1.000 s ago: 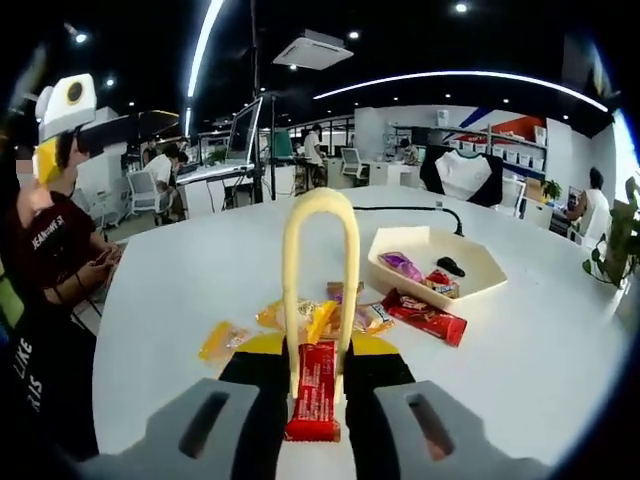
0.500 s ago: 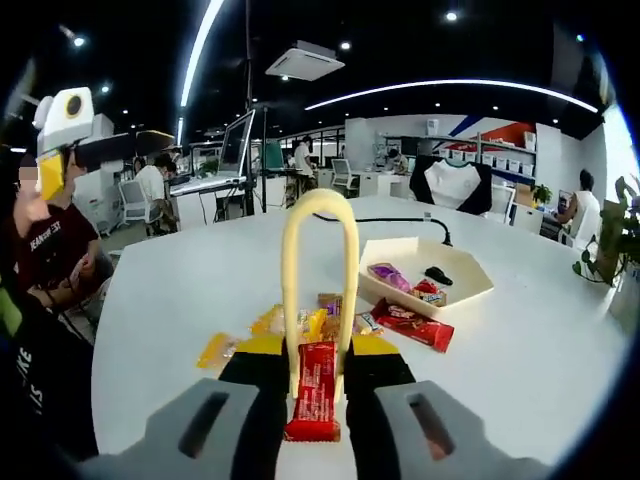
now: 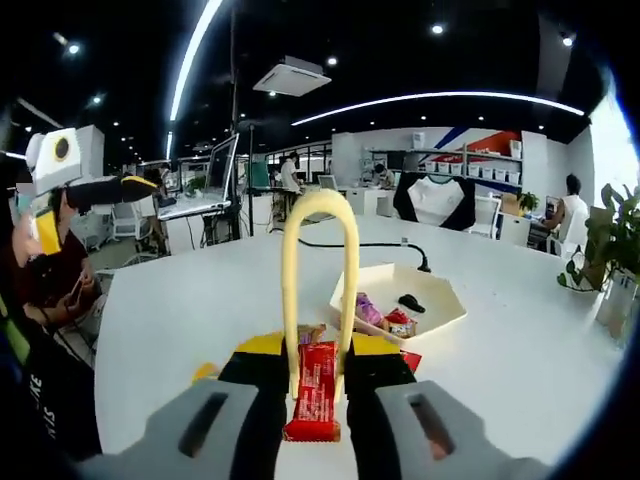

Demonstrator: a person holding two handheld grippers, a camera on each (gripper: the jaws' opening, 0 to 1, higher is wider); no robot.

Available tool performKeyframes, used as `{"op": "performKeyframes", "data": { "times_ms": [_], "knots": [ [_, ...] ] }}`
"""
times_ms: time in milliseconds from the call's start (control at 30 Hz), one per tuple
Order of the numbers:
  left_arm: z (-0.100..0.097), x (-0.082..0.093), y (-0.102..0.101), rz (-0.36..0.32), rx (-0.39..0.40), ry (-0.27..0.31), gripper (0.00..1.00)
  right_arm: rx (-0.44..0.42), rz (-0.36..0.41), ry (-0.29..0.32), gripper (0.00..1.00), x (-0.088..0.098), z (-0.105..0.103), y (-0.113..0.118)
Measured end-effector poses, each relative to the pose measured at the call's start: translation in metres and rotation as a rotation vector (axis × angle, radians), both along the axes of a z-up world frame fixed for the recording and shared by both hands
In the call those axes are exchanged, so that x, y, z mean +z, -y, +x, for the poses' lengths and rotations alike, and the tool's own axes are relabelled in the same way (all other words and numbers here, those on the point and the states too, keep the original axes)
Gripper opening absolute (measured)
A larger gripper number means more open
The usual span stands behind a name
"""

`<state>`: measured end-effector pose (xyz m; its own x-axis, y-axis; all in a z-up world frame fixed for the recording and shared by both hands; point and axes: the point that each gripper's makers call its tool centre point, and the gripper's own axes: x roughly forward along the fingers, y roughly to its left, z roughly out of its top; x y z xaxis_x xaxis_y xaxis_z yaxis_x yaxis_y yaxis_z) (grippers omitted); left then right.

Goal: Place the target food into the container with the food tongs after gripping and lifting it, then release it inside without dropping or visibly crushing the food.

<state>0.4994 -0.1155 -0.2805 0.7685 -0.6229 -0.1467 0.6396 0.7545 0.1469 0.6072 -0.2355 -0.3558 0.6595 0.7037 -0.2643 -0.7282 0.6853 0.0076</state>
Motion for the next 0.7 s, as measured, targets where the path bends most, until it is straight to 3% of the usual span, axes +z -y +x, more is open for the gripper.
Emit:
{"op": "performKeyframes", "data": {
  "times_ms": [200,467,500,700],
  "knots": [
    [0.0,0.001,0.002,0.004,-0.005,0.002,0.86,-0.021,0.016,0.026,0.16,0.02,0.021,0.003],
    [0.0,0.003,0.001,0.0,-0.007,0.002,0.86,-0.035,0.015,0.056,0.16,0.034,0.041,0.003],
    [-0.001,0.003,0.002,-0.007,-0.009,-0.003,0.86,-0.025,0.013,0.079,0.16,0.038,0.045,0.002],
    [0.0,0.003,0.002,0.003,-0.011,0.001,0.86,-0.013,0.014,0.09,0.16,0.052,0.066,-0.005]
  ]
}}
